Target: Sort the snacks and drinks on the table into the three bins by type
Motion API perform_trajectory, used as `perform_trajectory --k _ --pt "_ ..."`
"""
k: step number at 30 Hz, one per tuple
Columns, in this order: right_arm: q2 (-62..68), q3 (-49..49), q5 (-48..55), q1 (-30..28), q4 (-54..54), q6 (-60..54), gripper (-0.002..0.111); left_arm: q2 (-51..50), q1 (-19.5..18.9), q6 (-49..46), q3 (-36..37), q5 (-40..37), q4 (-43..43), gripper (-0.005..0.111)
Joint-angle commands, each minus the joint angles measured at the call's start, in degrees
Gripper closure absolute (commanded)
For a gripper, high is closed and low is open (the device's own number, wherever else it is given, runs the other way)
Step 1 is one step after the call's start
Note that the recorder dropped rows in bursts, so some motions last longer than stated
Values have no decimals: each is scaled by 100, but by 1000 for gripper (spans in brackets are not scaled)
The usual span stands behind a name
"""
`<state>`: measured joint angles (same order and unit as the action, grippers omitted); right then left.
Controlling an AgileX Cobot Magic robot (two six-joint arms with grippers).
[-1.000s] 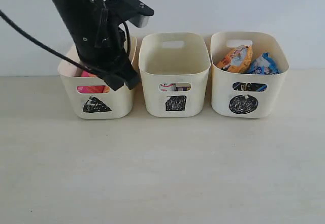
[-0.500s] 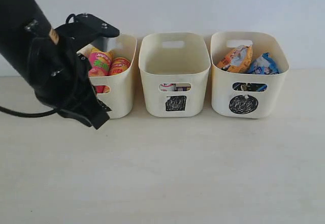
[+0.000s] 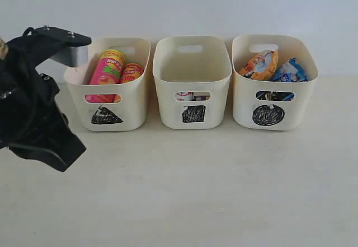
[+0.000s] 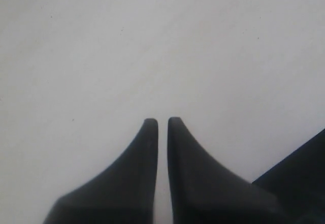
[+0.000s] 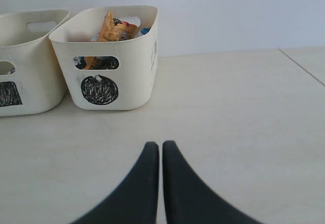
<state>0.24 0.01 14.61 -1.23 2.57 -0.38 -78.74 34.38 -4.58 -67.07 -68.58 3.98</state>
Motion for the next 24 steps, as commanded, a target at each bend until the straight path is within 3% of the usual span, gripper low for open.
perform_trajectory --k 1,7,18,24 --pt "-24 -1 -63 7 12 7 108 63 17 45 133 101 -229 103" --pt "-24 -1 -63 7 12 7 108 722 17 45 676 1450 -316 103" --pt "-24 -1 -63 7 12 7 108 3103 -4 36 2635 4114 -398 103" --pt "-24 -1 -63 7 12 7 108 4460 -684 23 3920 5125 -398 103"
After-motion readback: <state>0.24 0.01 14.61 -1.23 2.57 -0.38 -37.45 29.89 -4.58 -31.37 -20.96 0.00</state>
